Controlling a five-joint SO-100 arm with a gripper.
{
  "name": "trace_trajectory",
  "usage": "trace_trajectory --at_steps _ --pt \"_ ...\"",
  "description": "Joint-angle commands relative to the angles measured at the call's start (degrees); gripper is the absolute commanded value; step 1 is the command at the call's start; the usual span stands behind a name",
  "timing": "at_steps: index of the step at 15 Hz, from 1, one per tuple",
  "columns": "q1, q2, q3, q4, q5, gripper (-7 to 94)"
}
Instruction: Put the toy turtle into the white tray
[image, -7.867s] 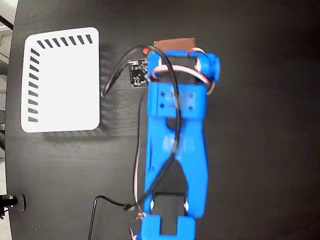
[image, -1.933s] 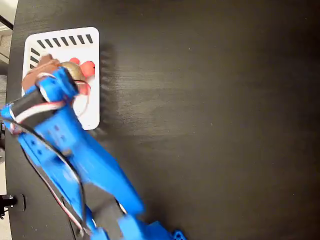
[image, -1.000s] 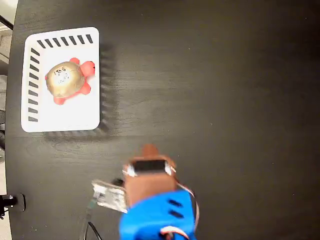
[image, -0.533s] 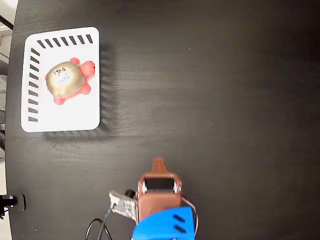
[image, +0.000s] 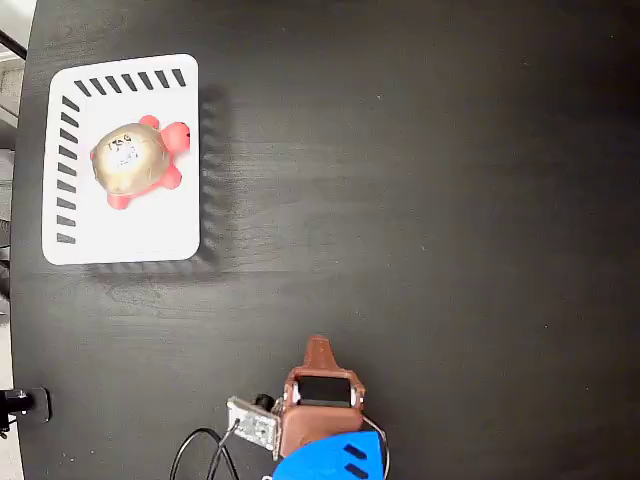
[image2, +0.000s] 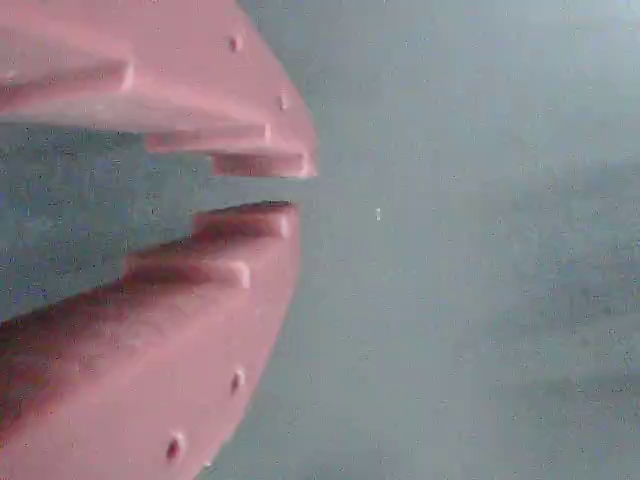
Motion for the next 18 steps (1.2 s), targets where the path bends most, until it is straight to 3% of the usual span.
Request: trace_trajectory --at_steps 1,18 --pt "0.7 4.3 1.2 1.7 0.6 -1" --pt "-1.3 4.6 1.2 2.6 -1.1 -1"
